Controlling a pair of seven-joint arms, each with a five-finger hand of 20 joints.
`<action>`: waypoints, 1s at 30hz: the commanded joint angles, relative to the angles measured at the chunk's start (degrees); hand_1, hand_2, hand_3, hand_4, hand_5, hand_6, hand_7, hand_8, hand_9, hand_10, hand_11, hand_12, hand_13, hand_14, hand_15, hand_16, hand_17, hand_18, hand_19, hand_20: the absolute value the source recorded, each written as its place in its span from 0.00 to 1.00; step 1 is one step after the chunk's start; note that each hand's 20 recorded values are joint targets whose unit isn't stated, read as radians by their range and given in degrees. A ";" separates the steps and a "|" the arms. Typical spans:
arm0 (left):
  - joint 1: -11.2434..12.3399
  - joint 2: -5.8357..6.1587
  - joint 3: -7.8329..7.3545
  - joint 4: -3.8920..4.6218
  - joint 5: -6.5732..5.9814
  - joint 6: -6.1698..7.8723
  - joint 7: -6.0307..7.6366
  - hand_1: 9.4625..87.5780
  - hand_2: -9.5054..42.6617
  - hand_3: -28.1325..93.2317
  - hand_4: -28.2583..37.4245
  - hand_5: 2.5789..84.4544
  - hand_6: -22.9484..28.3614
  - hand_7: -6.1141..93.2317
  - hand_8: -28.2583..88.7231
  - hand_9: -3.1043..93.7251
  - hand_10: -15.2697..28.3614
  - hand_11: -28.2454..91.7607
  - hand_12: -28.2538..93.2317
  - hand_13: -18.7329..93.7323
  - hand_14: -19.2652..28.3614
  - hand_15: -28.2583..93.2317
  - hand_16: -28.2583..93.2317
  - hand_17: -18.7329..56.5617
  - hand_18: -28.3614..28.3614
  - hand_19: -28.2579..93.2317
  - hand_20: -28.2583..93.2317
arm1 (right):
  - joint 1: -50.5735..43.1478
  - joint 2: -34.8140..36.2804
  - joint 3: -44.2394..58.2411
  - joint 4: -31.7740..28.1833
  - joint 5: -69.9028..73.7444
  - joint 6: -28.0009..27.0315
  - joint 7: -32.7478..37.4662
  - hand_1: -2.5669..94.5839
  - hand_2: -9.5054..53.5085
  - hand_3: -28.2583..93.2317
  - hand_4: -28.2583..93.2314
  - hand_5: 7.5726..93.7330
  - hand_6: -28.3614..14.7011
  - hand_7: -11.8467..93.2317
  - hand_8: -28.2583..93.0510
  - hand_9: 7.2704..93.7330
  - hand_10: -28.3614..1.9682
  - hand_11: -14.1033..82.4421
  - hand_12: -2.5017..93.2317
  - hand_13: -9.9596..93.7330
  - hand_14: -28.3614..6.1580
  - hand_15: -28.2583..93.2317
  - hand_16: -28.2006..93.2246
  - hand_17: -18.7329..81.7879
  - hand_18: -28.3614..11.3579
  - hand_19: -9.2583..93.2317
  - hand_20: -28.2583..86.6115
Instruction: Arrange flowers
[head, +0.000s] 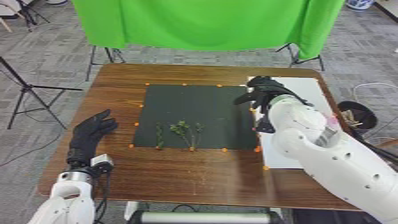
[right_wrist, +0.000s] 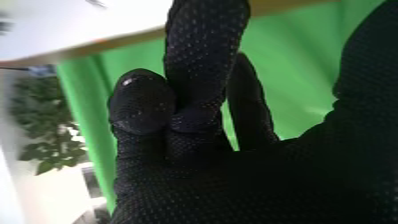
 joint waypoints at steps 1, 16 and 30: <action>0.59 -0.40 0.05 0.07 0.02 -0.35 -0.48 0.17 0.14 0.83 0.00 0.59 0.53 0.18 0.17 0.57 0.69 0.40 0.30 0.57 0.76 0.42 0.19 0.39 0.70 0.29 0.36 | -0.12 1.78 1.50 4.28 1.20 -3.96 2.78 0.27 0.00 0.71 0.13 0.32 0.51 0.15 0.20 0.34 0.10 0.17 0.13 0.96 0.62 0.62 0.42 0.86 0.53 0.98 0.44; 0.56 -0.60 0.22 0.07 0.01 -0.34 -0.45 0.17 0.14 0.83 0.00 0.59 0.53 0.18 0.17 0.57 0.69 0.40 0.30 0.57 0.76 0.42 0.19 0.39 0.70 0.29 0.36 | -3.91 1.44 1.64 8.73 2.54 -2.98 4.46 0.26 0.00 0.71 0.11 0.33 0.57 0.16 0.20 0.36 0.10 0.18 0.12 0.97 0.63 0.63 0.41 0.86 0.53 0.98 0.43; 0.16 -0.77 0.44 0.24 0.00 -0.57 -0.24 0.17 0.14 0.83 0.00 0.59 0.53 0.18 0.17 0.57 0.69 0.40 0.30 0.56 0.76 0.42 0.19 0.38 0.70 0.29 0.36 | -6.62 1.53 -1.76 7.86 0.79 8.58 0.73 0.52 0.00 0.78 0.09 0.65 0.62 0.28 0.18 0.84 0.48 0.31 0.18 1.00 0.74 0.69 0.39 0.90 0.54 1.00 0.51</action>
